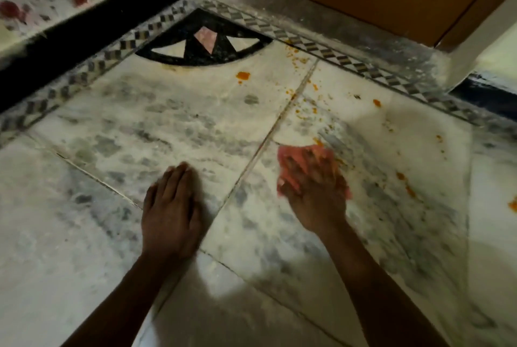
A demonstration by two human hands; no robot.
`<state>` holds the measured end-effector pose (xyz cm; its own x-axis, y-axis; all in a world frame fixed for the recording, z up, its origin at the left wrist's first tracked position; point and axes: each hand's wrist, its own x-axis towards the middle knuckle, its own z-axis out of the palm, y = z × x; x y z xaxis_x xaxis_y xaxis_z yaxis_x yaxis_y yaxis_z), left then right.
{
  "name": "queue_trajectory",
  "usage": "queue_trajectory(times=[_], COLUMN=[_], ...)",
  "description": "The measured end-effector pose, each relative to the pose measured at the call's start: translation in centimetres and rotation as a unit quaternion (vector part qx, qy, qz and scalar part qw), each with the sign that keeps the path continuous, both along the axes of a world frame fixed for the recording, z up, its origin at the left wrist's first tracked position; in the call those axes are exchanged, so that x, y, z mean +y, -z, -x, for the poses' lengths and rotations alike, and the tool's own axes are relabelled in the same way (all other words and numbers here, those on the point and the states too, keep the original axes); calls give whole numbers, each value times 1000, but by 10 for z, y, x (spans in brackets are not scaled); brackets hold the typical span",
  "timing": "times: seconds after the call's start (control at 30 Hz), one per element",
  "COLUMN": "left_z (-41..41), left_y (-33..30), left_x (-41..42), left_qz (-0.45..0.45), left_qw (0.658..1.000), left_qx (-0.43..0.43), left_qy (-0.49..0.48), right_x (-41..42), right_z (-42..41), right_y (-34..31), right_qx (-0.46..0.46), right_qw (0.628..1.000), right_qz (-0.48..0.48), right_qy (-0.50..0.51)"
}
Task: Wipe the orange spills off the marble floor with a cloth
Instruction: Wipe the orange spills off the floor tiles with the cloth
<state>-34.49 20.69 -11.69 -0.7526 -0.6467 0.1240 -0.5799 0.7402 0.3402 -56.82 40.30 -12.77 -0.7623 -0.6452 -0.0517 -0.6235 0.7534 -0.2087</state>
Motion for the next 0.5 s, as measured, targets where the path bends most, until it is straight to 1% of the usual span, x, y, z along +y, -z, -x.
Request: queue_trajectory(times=[0.07,0.1,0.13,0.17,0.23,0.3,0.33,0.37,0.4,0.43,0.5], left_z=[26,44,63,80,109,124,127,130,130,130,131], left_y=[-1,-4,-5,-5,-6,-4,-2,1,4,6,10], left_x=[17,25,33,40,52,59,63,65,66,66,66], left_qz=[-11,-15,-21,-29,-49,-47,-36,-20,-3,9,23], left_qw=[998,997,995,994,994,997,998,999,999,999,999], left_qx=[27,33,35,34,32,22,8,-4,-7,-7,0], left_qy=[47,71,91,96,89,64,53,47,41,36,37], right_x=[-13,-29,-41,-51,-44,-9,14,32,44,45,27], right_z=[31,41,46,46,38,19,10,11,20,36,65], right_y=[-2,-7,-8,-9,-12,-10,-9,-7,-4,0,6], right_qx=[-51,-85,-98,-93,-60,-9,12,18,4,-11,9], right_qw=[995,990,987,989,997,1000,1000,1000,999,997,987], right_qz=[-13,-13,-15,-20,-31,-23,-12,-7,-10,-15,-9], right_qy=[79,108,123,114,47,-7,-5,11,37,77,158])
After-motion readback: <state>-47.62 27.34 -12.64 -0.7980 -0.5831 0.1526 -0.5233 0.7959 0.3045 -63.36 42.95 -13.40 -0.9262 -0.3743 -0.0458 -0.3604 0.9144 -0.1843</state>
